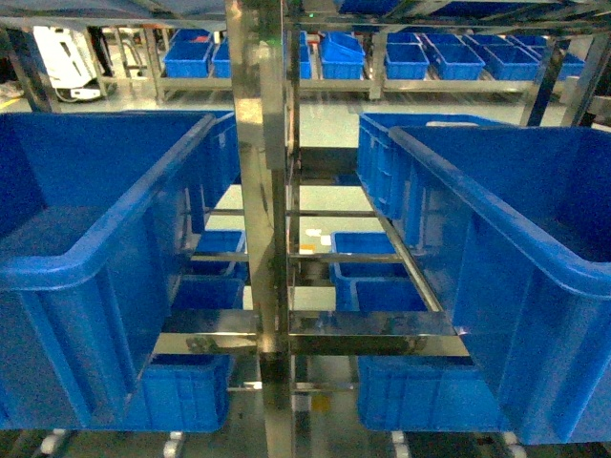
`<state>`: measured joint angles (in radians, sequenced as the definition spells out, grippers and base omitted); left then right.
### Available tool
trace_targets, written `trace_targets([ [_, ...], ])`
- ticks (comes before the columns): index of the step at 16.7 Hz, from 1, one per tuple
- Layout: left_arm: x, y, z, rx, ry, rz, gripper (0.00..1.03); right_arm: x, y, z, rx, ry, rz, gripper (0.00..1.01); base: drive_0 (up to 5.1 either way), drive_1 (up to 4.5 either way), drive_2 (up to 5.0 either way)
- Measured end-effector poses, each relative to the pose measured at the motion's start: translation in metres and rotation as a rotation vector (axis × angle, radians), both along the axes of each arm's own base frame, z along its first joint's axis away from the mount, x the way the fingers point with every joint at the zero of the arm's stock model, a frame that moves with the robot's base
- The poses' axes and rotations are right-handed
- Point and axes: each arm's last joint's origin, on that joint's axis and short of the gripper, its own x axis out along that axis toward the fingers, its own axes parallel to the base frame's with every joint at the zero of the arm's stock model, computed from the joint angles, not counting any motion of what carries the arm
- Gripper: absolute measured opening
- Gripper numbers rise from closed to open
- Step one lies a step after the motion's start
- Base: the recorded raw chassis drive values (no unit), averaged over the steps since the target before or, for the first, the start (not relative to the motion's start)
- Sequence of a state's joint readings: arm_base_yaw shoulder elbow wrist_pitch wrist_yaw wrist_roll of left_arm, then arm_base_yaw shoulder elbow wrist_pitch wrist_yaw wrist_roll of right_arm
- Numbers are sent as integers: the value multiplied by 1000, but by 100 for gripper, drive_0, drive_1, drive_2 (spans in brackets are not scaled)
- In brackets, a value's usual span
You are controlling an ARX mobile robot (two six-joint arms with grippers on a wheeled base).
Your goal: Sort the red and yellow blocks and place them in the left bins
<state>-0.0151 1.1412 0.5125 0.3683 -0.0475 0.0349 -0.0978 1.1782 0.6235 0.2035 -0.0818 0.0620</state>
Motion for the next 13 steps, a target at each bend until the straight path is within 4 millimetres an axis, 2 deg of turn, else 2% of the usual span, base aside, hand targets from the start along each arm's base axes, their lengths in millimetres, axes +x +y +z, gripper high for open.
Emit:
trace_targets([
  [3, 18, 18, -28, 15, 87, 62, 28, 4, 0, 0, -1, -13, 0, 98, 0, 0, 0],
  [7, 40, 34, -35, 70, 80, 122, 28, 9, -1, -3, 8, -8, -6, 98, 0, 0, 0],
  [10, 67, 39, -39, 84, 108, 112, 28, 9, -1, -2, 25, -24, -17, 98, 0, 0, 0],
  [13, 113, 52, -40, 157, 156, 65, 28, 10, -4, -4, 38, -11, -40, 98, 0, 0, 0],
])
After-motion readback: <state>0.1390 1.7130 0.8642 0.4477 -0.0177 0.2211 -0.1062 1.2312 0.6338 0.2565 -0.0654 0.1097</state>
